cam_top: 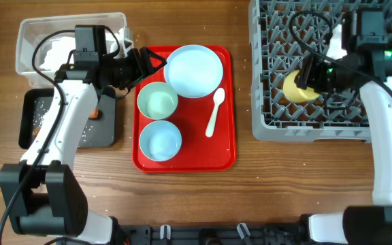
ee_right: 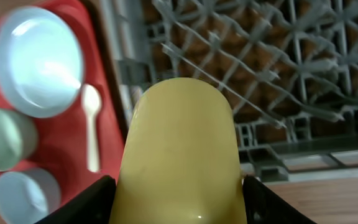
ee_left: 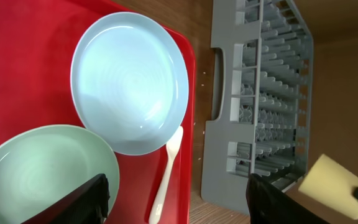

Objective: Sort waste into correct bins and load items into the dishwasher rack
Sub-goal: 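Lower the yellow cup into the grey dish rack with the right gripper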

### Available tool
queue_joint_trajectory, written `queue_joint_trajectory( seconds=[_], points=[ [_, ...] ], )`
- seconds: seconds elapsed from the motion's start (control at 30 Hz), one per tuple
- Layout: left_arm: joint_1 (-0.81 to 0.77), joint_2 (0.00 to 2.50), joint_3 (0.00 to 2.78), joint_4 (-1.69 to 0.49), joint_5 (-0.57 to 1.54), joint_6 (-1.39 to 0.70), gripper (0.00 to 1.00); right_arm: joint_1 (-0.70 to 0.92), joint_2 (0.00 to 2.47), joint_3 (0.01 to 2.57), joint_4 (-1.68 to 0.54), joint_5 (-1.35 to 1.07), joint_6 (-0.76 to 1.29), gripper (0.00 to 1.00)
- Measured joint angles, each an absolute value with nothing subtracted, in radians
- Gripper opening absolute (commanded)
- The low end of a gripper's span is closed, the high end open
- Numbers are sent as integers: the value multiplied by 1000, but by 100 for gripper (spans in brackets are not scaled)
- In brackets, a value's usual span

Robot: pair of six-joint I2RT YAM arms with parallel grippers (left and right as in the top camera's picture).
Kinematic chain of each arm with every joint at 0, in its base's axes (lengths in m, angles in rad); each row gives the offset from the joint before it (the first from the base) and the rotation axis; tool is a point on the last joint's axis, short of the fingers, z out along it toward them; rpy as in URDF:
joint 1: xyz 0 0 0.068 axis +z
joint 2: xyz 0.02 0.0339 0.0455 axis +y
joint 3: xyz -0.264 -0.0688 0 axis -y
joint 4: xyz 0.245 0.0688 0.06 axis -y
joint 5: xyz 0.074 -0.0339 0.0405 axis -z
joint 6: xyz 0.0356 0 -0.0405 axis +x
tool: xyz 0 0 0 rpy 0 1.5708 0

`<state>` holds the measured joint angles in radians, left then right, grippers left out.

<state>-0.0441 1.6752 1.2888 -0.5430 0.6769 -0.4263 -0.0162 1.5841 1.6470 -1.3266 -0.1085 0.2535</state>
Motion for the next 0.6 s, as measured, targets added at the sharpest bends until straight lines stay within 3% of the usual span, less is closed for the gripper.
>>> queue_joint_trajectory(
  seconds=[0.6],
  points=[
    [-44, 1675, 1289, -544, 674, -423, 70, -12, 1870, 1647, -1360, -48, 260, 50]
  ],
)
